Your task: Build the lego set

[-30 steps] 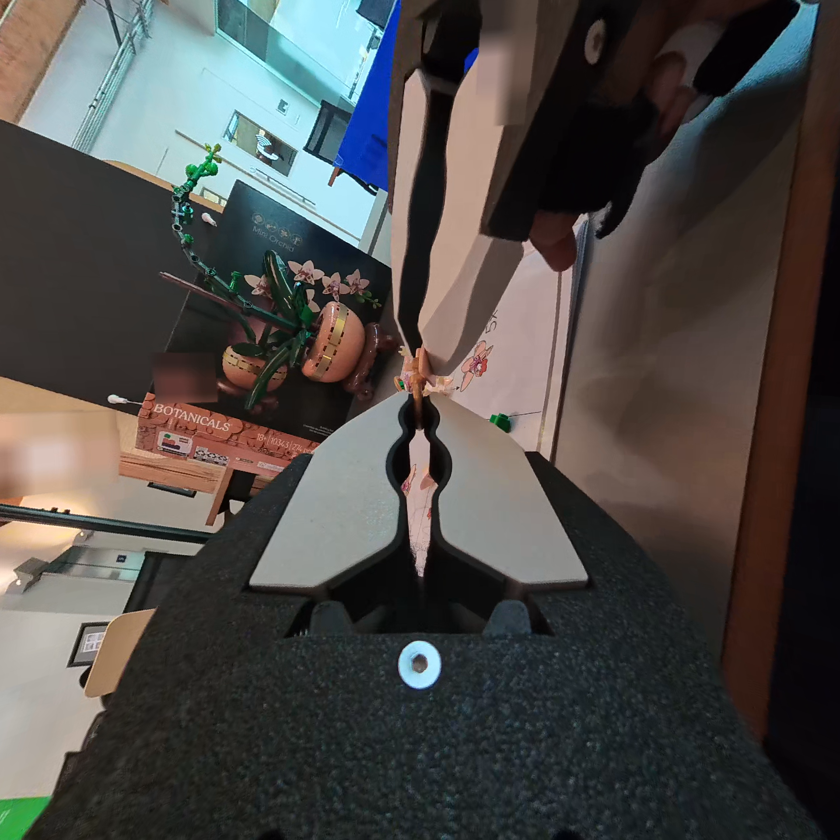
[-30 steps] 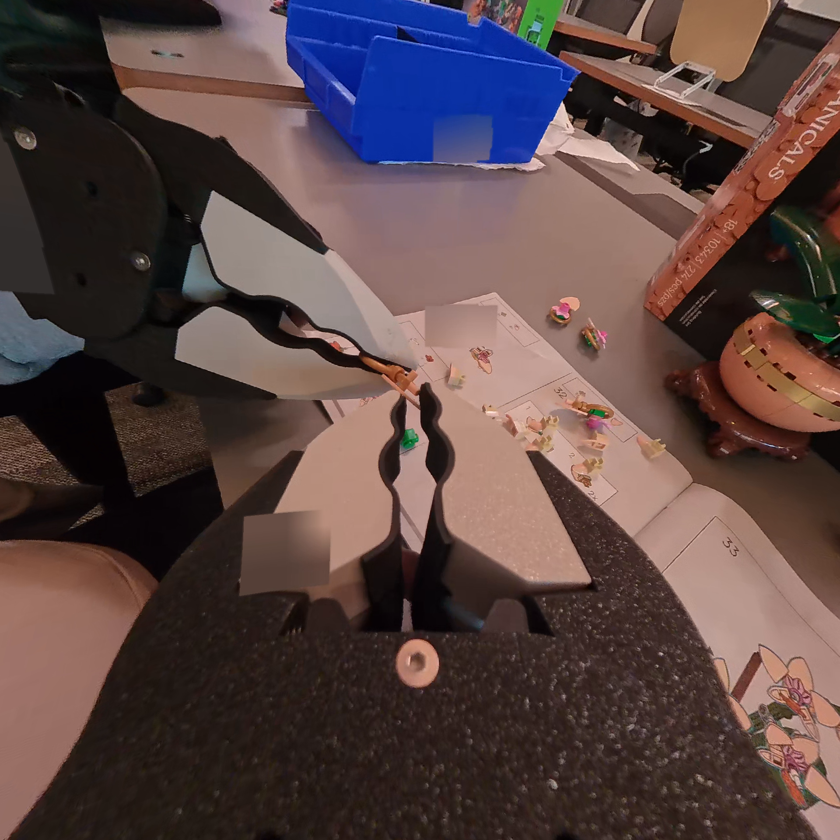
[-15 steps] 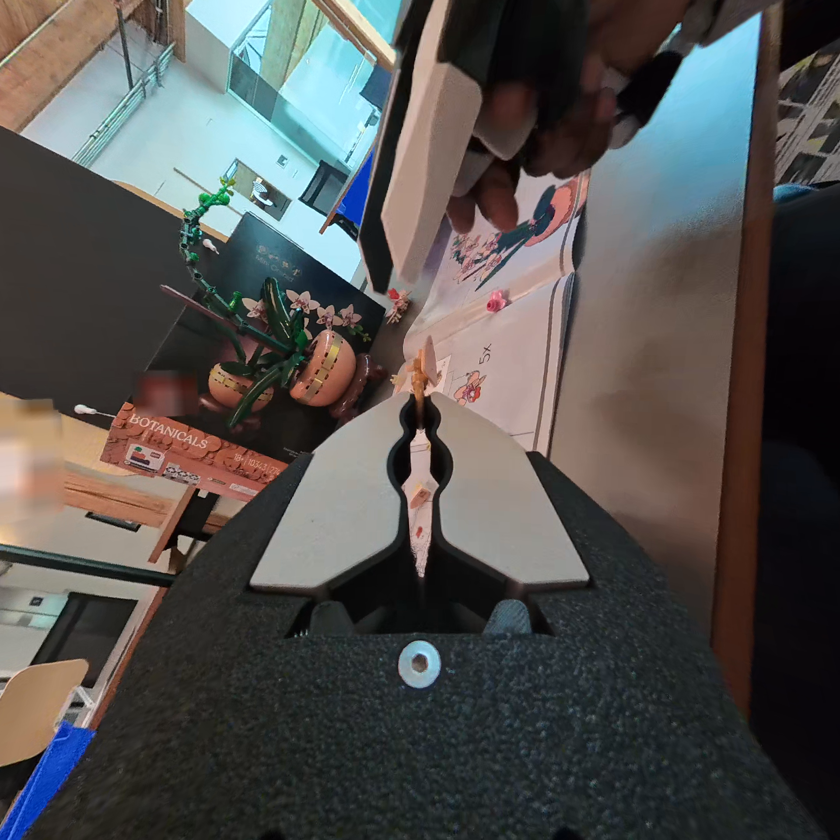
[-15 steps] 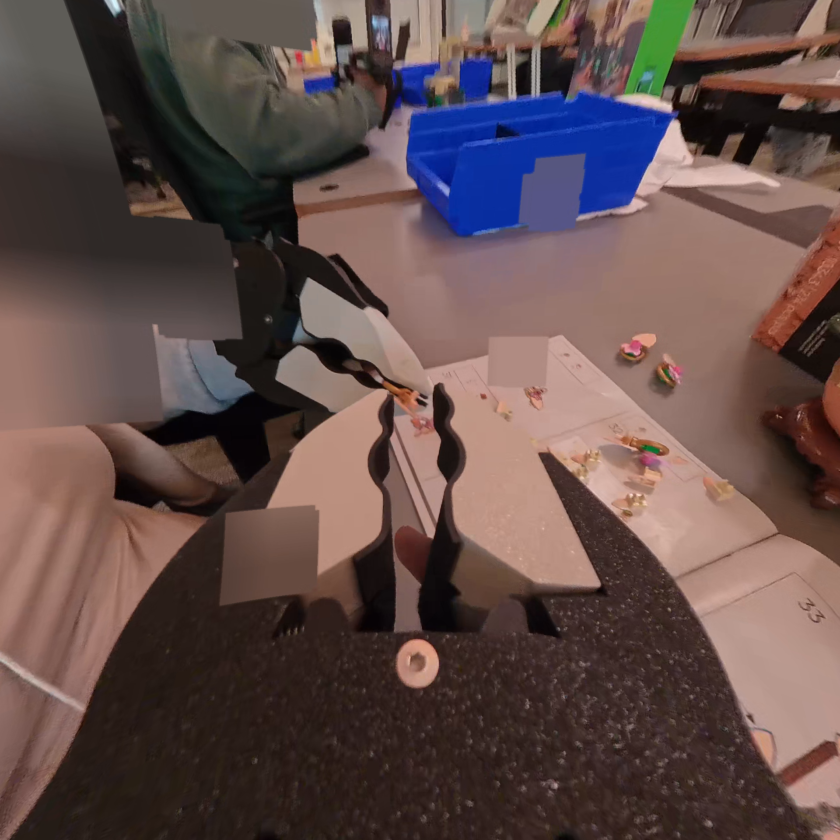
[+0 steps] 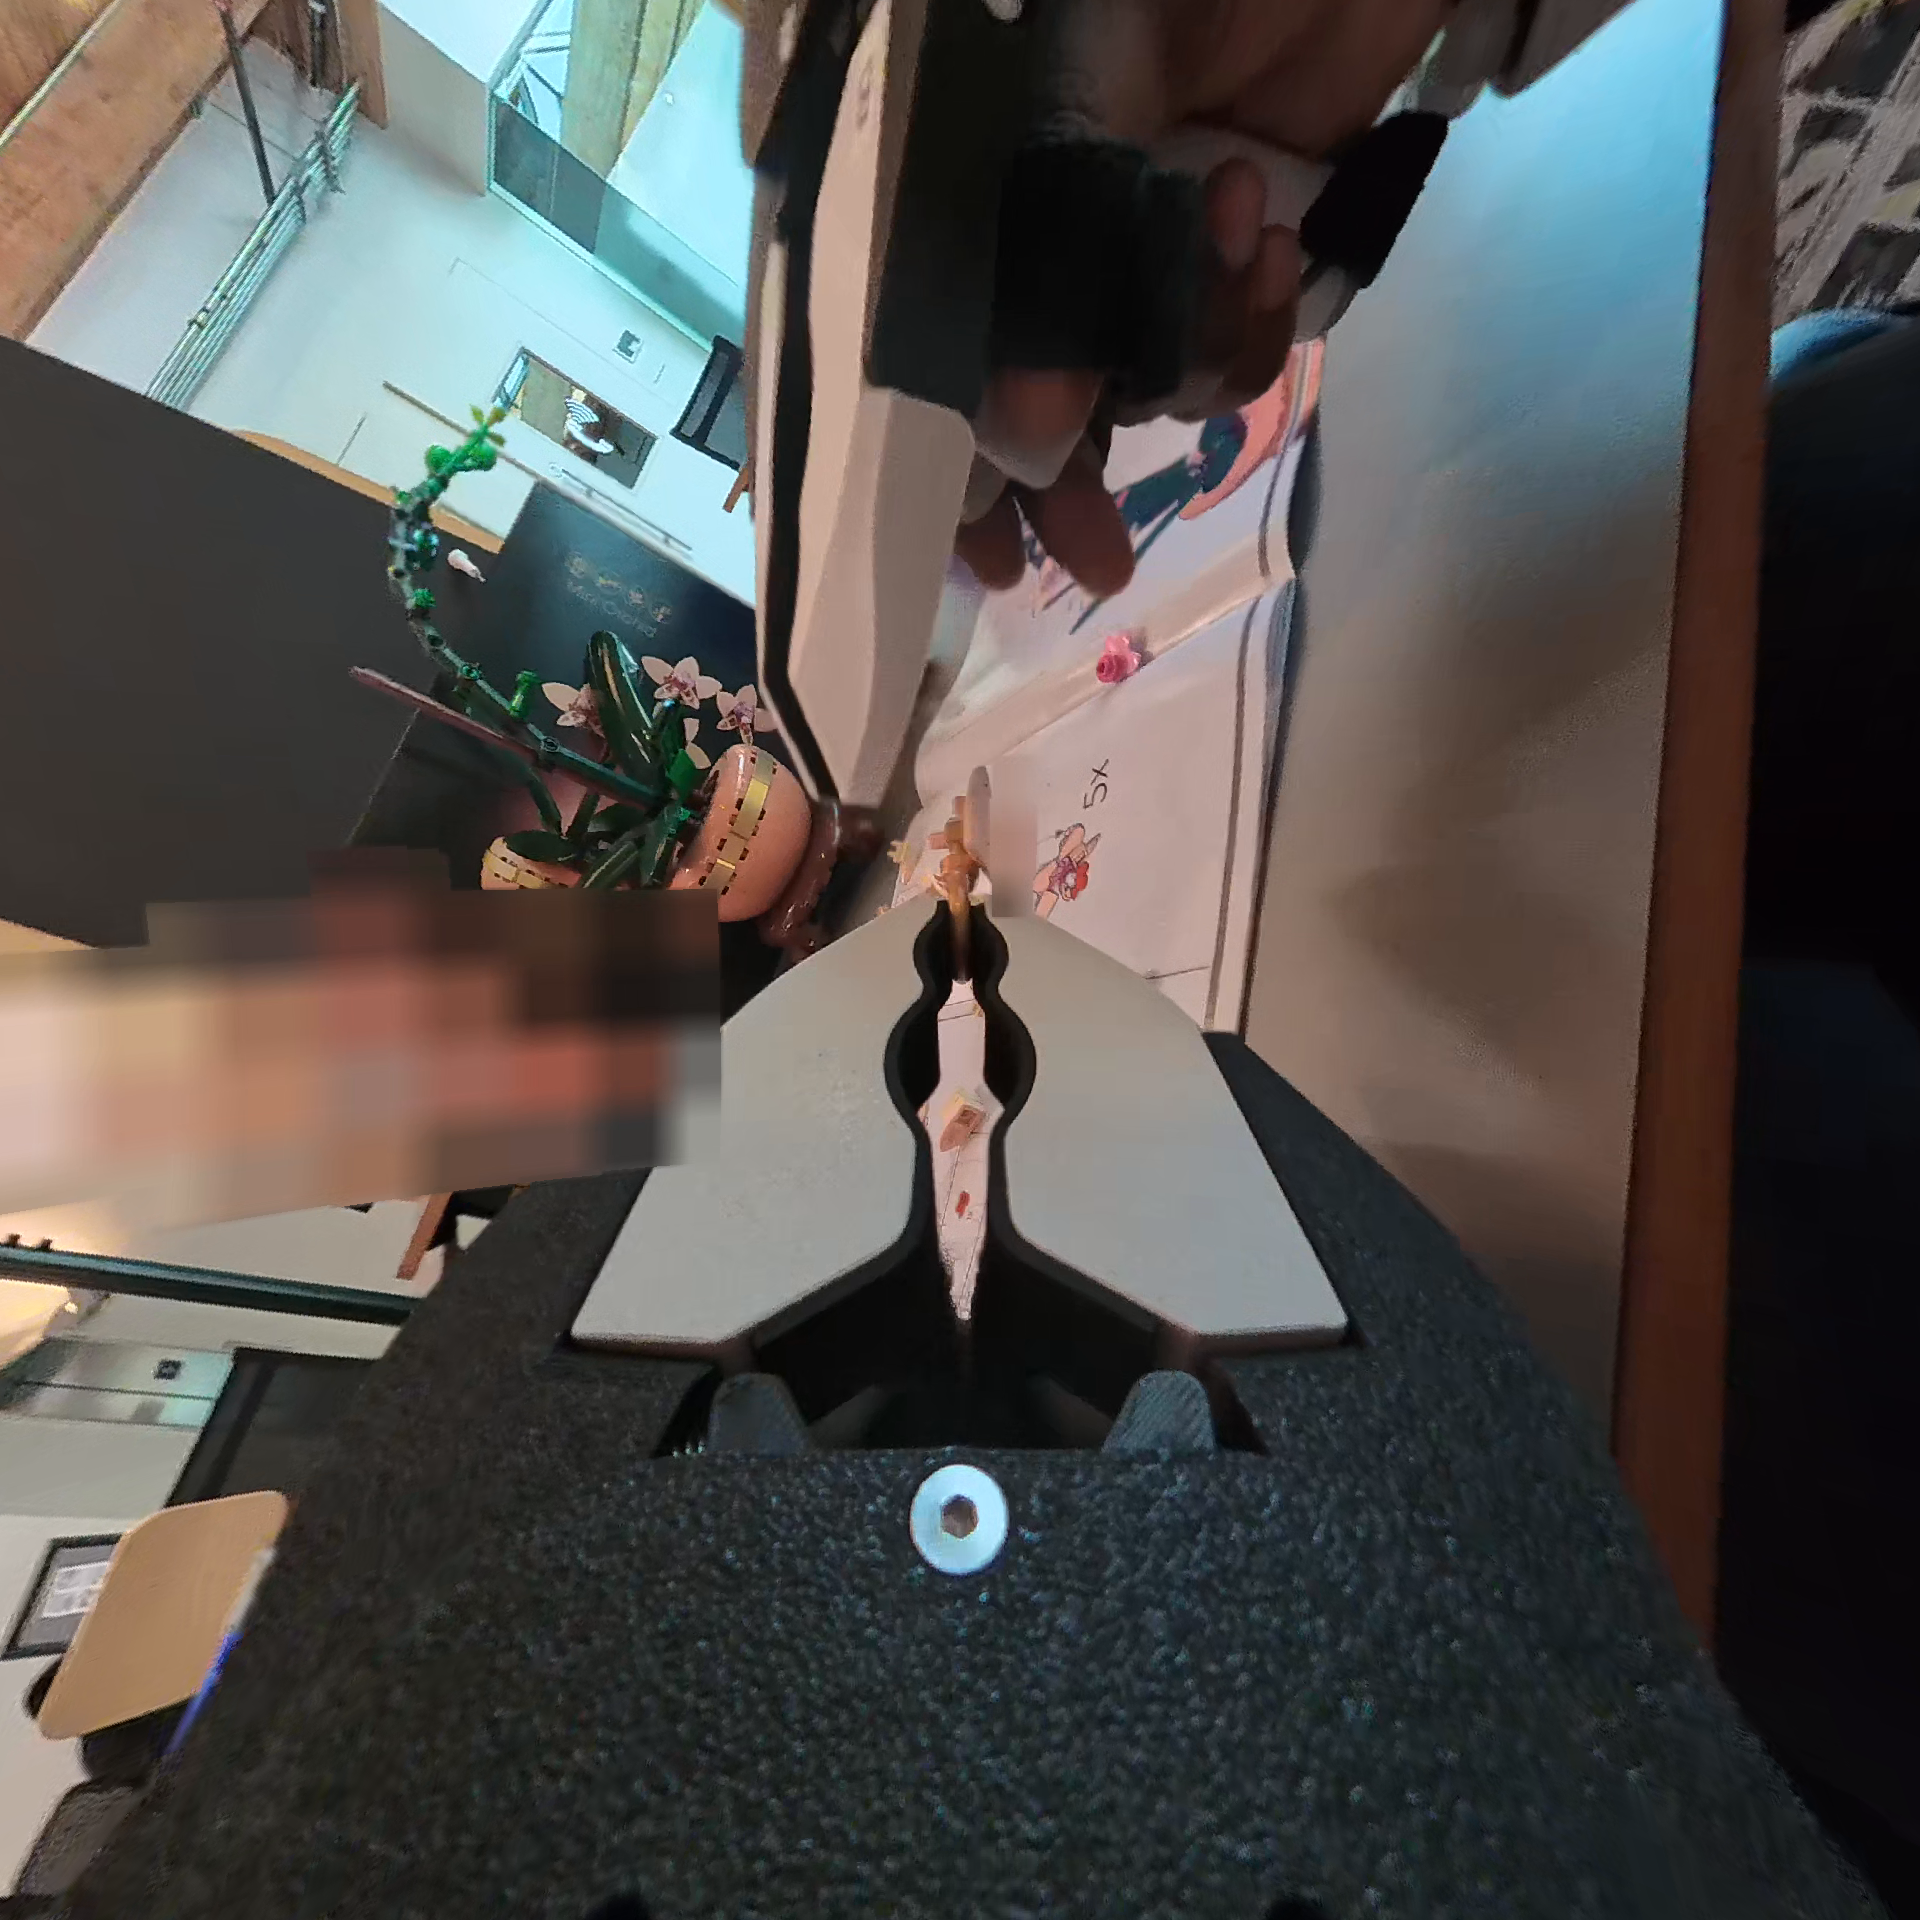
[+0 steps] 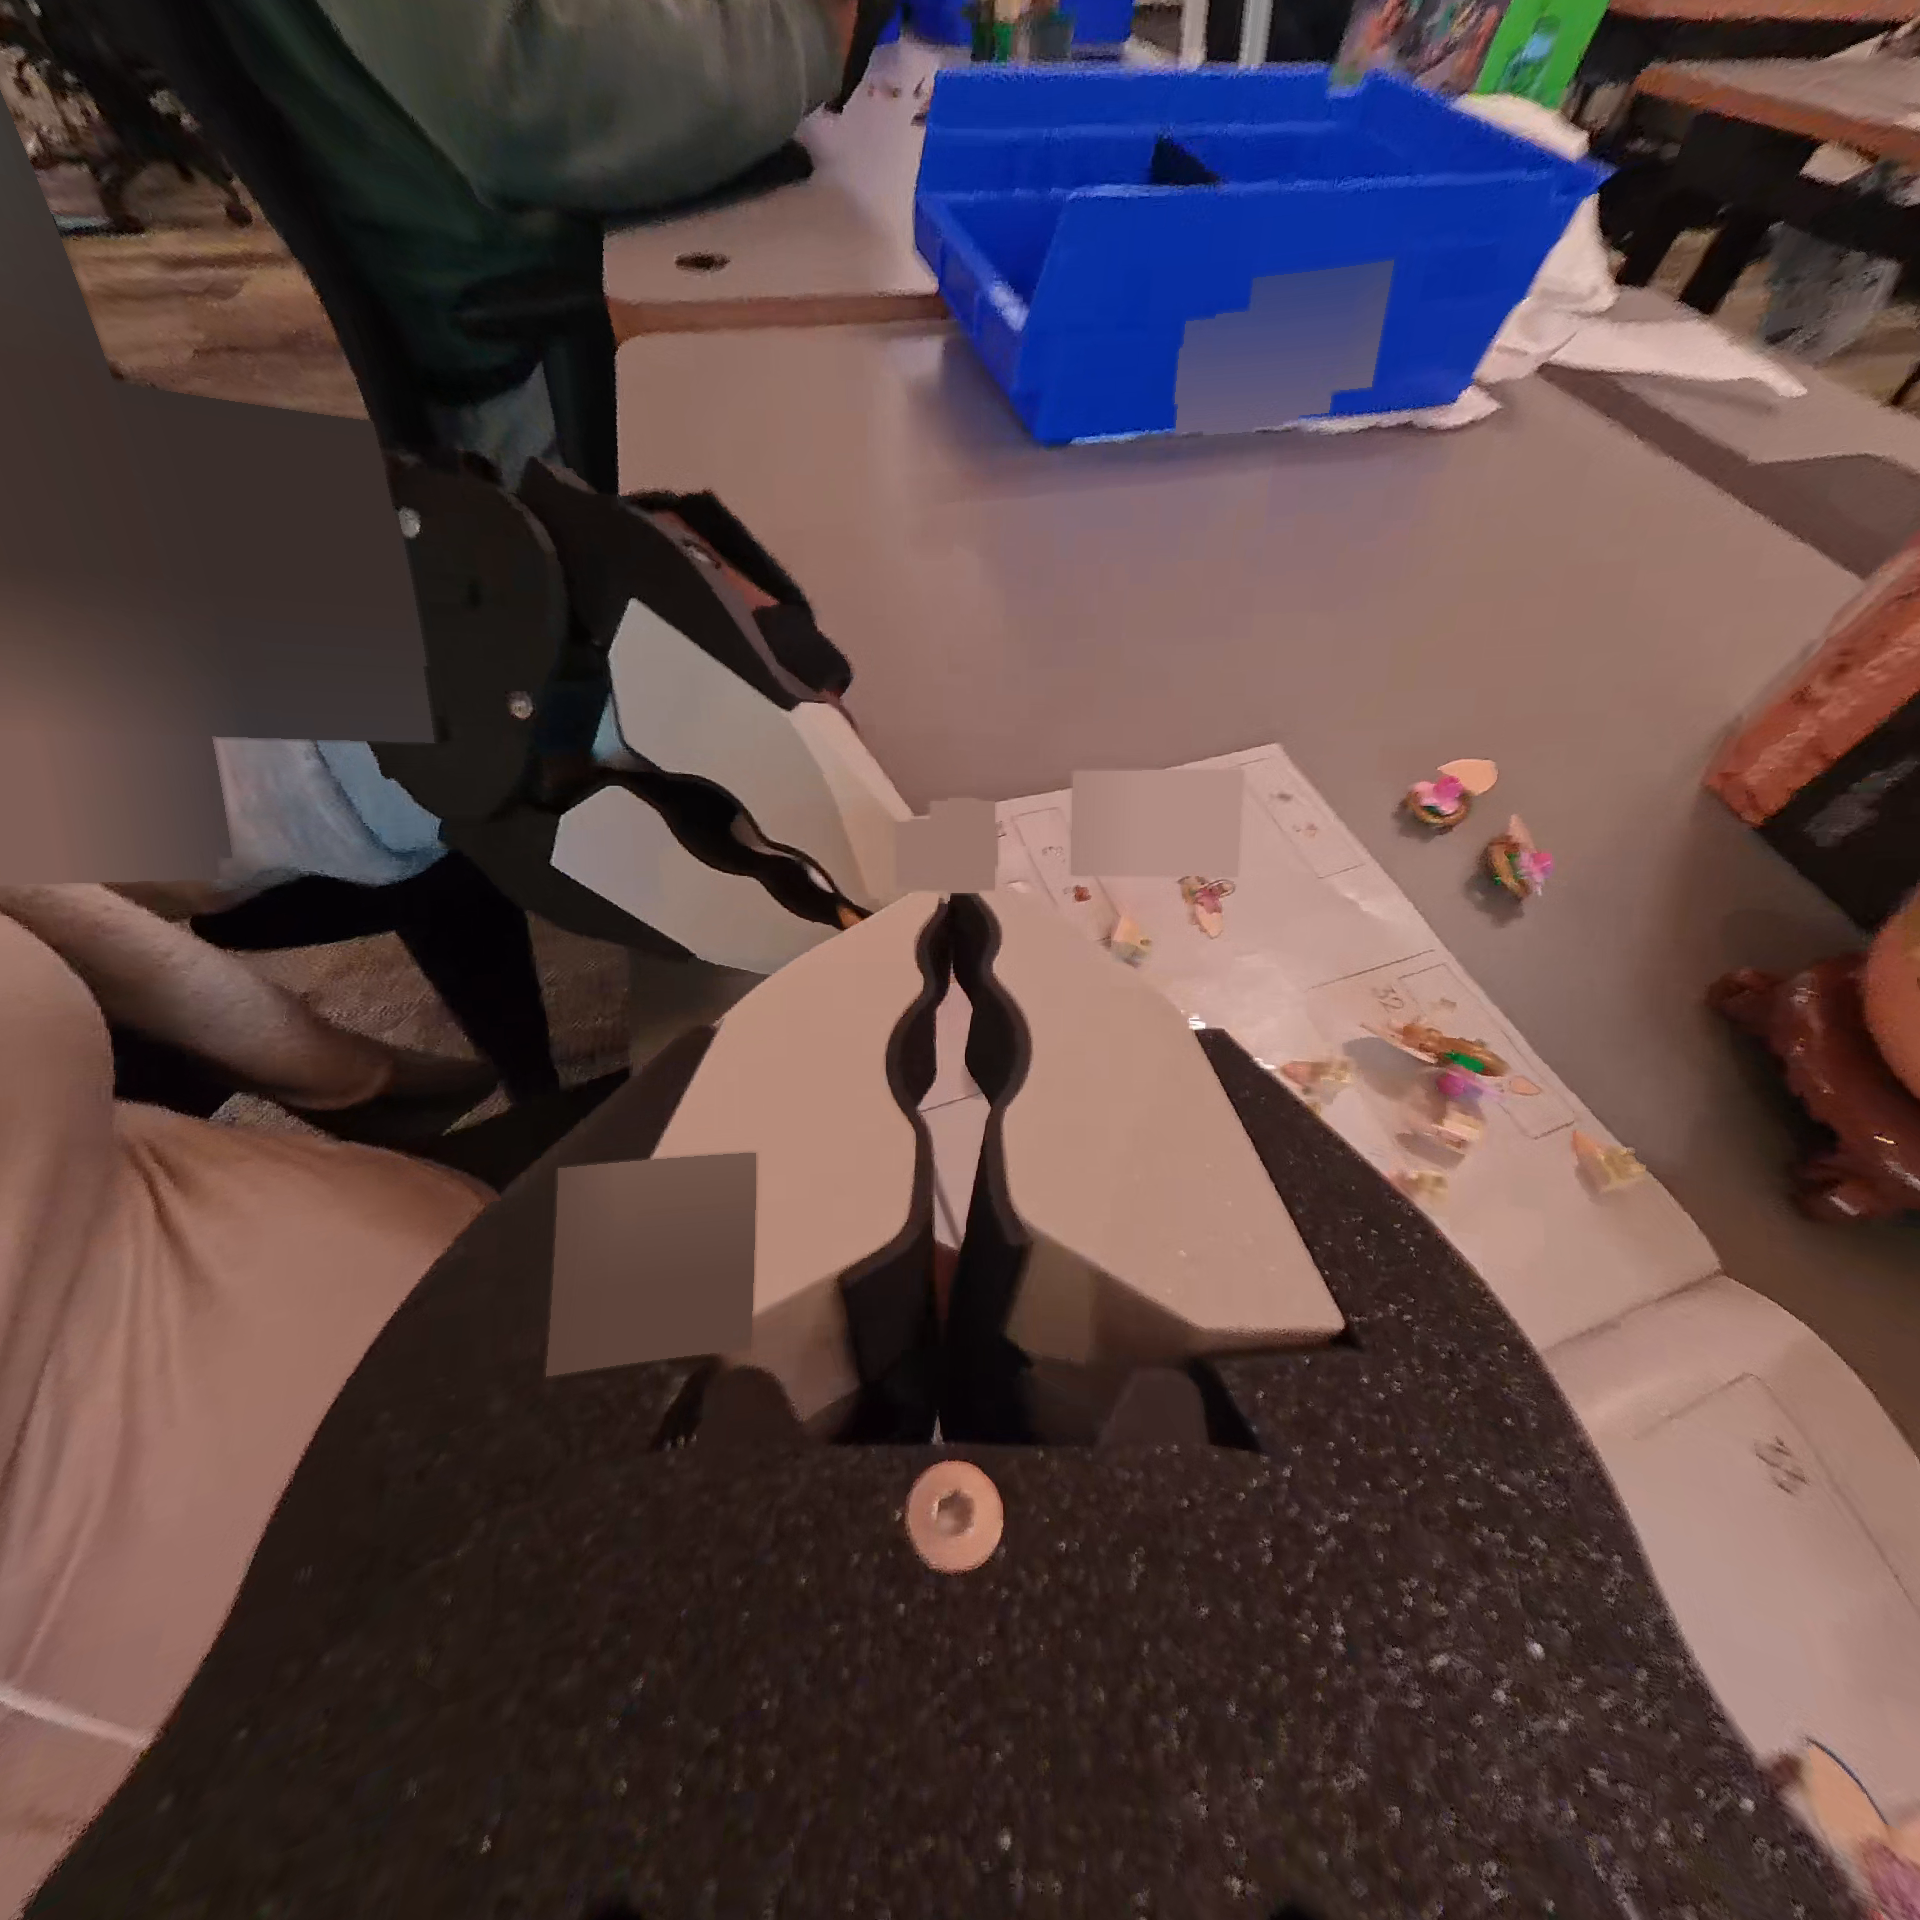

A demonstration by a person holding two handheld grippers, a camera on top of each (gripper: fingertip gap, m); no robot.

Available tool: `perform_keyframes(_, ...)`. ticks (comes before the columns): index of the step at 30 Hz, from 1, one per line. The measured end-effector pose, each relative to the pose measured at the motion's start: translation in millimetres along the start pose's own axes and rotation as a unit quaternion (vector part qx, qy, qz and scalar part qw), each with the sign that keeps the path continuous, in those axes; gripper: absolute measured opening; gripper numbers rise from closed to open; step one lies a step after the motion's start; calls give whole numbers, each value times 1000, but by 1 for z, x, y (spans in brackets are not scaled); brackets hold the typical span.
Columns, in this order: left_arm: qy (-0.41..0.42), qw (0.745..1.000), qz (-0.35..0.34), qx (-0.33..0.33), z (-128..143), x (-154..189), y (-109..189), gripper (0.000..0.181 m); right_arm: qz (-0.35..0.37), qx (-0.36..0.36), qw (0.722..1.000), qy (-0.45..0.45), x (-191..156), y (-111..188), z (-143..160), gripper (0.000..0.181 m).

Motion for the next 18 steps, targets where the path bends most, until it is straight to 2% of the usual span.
perform_keyframes(2, 30, 999, 1, 16, -2, -3, 2, 2, 45, 11, 999, -1, 18, 9, -1, 0)
perform_keyframes(5, 101, 993, 22, 57, -6, -6, 5, 2, 201, -38, 977, 63, 69, 27, 19, 0)
perform_keyframes(6, 133, 988, 36, 72, -8, -6, 5, 2, 207, -45, 974, 80, 72, 31, 24, 0)
perform_keyframes(7, 168, 980, 52, 89, -9, -6, 5, 2, 173, -35, 981, 83, 64, 31, 24, 2)
perform_keyframes(9, 226, 963, 89, 117, -12, -5, 7, 2, 68, 4, 994, 80, 32, 30, 18, 25)
perform_keyframes(11, 262, 948, 122, 136, -16, -5, 10, 2, 7, 39, 995, 94, 7, 30, 10, 26)
perform_keyframes(14, 257, 940, 152, 168, -24, 0, 16, 2, -50, 56, 994, 79, -13, 24, 5, 31)
perform_keyframes(18, 214, 952, 168, 141, -23, 10, 13, 2, -92, 79, 991, 57, -24, 20, -3, 22)
Point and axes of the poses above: each gripper's, where its closed fingertips meet, y back along the fingers, z out of its underside, x = y × z across the jaws, the point moved 2 cm from there along y, back along the fingers, and after that the axes turned 10 degrees about z, right-handed, at the moved point
